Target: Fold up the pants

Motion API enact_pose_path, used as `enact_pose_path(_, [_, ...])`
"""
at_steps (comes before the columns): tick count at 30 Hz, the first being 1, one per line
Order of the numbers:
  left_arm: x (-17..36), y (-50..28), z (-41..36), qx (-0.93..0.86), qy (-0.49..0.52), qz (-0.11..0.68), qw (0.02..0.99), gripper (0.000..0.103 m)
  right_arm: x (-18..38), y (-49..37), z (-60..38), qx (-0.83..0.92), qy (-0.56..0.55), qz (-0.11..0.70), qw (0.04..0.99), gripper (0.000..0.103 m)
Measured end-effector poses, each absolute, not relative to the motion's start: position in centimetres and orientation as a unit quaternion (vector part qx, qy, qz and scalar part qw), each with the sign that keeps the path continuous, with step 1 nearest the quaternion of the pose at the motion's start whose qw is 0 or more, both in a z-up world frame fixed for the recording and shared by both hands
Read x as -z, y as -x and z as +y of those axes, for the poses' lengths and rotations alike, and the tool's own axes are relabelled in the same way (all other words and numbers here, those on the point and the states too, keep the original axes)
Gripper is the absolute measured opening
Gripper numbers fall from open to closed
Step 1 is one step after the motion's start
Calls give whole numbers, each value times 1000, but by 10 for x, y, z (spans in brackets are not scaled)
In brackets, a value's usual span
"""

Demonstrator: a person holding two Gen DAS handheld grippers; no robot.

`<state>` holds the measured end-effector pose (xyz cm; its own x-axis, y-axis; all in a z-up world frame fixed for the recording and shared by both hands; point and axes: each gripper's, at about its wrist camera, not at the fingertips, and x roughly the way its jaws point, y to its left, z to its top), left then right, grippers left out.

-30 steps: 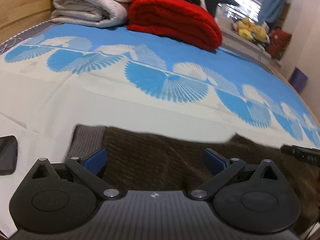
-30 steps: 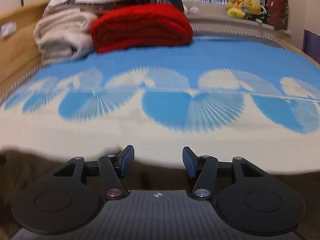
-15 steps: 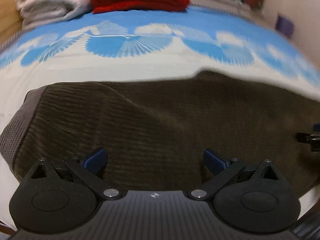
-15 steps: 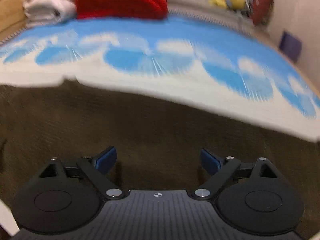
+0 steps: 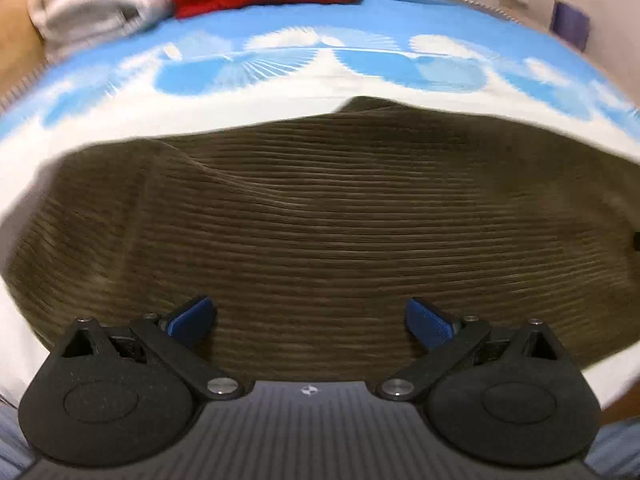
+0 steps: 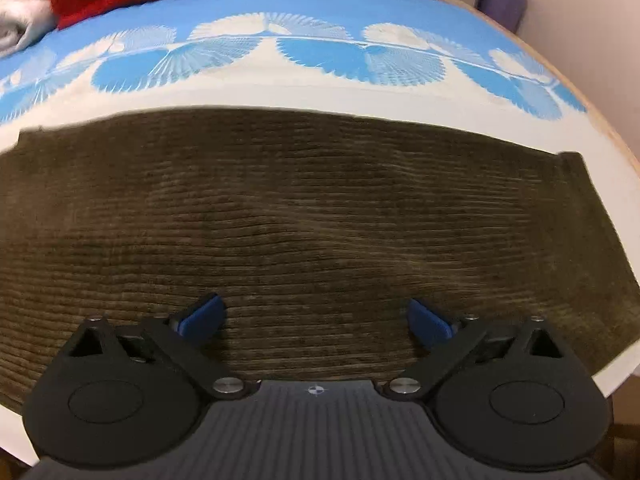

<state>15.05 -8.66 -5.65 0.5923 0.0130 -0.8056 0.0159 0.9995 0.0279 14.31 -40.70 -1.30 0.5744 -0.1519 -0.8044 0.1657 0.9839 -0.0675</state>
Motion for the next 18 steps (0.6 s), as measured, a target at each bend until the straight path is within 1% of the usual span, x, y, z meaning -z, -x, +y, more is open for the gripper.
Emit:
enact_pose_path(2, [47,-146,-97,12,-7,444,896,103,3,-136,-429,107,-36,433,894,97])
enact_pose_path(5, [41,-146,-119,28,-22,440,897,103,-6,-123,-473,148,-94,408,896,98])
enact_pose_path(13, [51,-149,-161,39,-48,449,891,103,7,-77,-565,287,-236,352,859,97])
enact_pose_path(18, [57,-153,-179,37,-65,460,885,103,12,-57,-595,368,-263,312,836,97])
